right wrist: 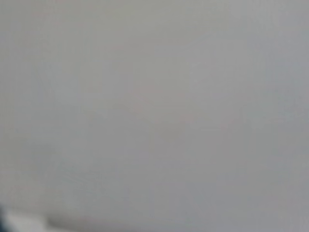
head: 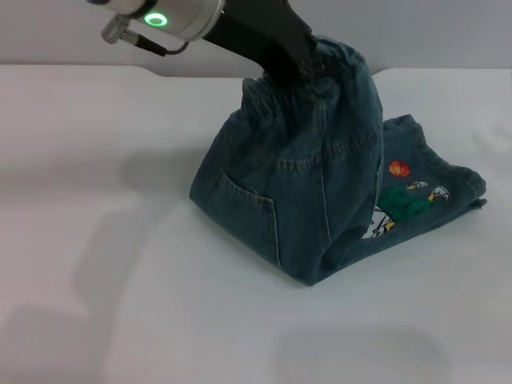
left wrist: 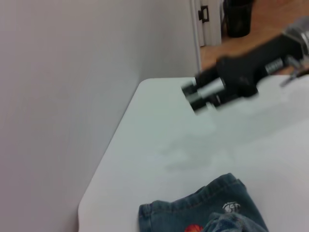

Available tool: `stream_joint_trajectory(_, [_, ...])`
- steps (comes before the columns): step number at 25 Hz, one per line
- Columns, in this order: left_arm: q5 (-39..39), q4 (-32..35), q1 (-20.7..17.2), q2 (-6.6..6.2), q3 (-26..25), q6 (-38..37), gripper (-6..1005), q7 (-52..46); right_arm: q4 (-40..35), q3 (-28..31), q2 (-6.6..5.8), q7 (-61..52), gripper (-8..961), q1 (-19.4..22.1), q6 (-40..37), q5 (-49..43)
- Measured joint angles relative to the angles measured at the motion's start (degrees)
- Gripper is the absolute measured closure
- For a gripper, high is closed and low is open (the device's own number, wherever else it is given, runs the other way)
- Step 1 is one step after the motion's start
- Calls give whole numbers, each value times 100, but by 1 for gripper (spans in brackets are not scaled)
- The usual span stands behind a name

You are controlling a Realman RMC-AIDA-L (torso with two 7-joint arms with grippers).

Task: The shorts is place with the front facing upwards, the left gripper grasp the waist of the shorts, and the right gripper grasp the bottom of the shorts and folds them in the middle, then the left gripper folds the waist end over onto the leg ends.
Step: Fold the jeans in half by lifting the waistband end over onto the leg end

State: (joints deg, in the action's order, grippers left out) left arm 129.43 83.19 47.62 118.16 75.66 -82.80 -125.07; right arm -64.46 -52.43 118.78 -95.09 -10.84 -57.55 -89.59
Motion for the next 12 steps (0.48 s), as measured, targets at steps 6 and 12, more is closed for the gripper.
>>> stream_joint_trajectory(6, [-66, -84, -18, 14, 446, 370, 931, 0, 141, 370, -10, 166, 495, -30, -38, 200])
stream_joint_trajectory(12, [-299, -413, -20, 27, 831, 961, 931, 31, 241, 339, -2, 191, 496, -57, -42, 204])
